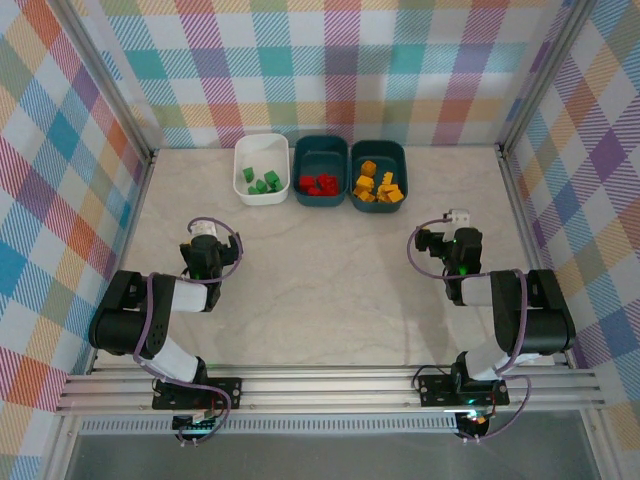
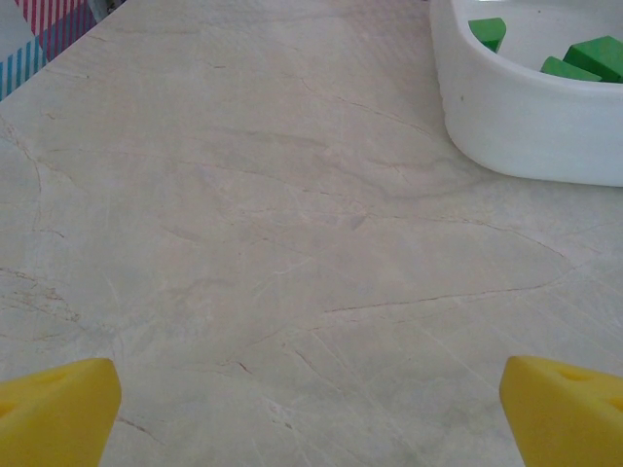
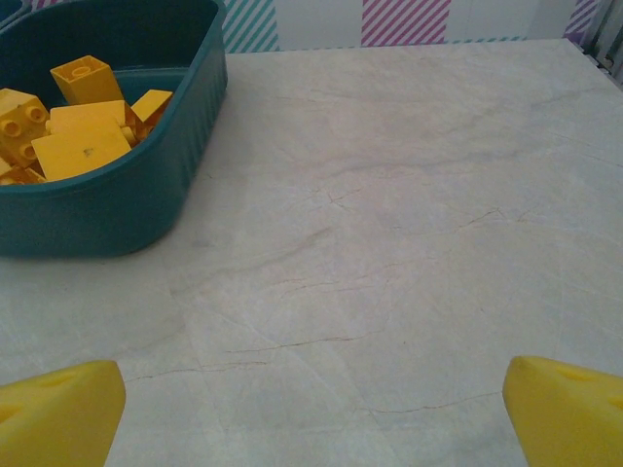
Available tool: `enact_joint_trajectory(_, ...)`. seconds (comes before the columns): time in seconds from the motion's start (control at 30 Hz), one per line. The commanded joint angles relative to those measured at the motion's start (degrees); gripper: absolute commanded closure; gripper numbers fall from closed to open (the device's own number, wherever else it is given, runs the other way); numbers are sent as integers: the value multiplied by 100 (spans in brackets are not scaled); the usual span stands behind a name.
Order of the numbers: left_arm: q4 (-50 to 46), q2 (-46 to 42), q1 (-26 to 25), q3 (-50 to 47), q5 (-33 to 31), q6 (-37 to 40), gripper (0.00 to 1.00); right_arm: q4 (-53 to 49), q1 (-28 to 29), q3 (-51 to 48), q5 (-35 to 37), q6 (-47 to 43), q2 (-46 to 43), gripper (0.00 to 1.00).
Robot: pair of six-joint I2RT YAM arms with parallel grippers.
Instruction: Sort the legos into containers by color
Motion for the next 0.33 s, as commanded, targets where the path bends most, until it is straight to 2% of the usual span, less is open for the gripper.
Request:
enact_joint_trajectory(0.0,152,-12,-13,43,25,104,0,109,42,-59,-111,-29,-55,0)
enact_joint_trajectory(0.3,162,-11,17,38,76,103,0,108,42,-57,-112,-29,-57,0)
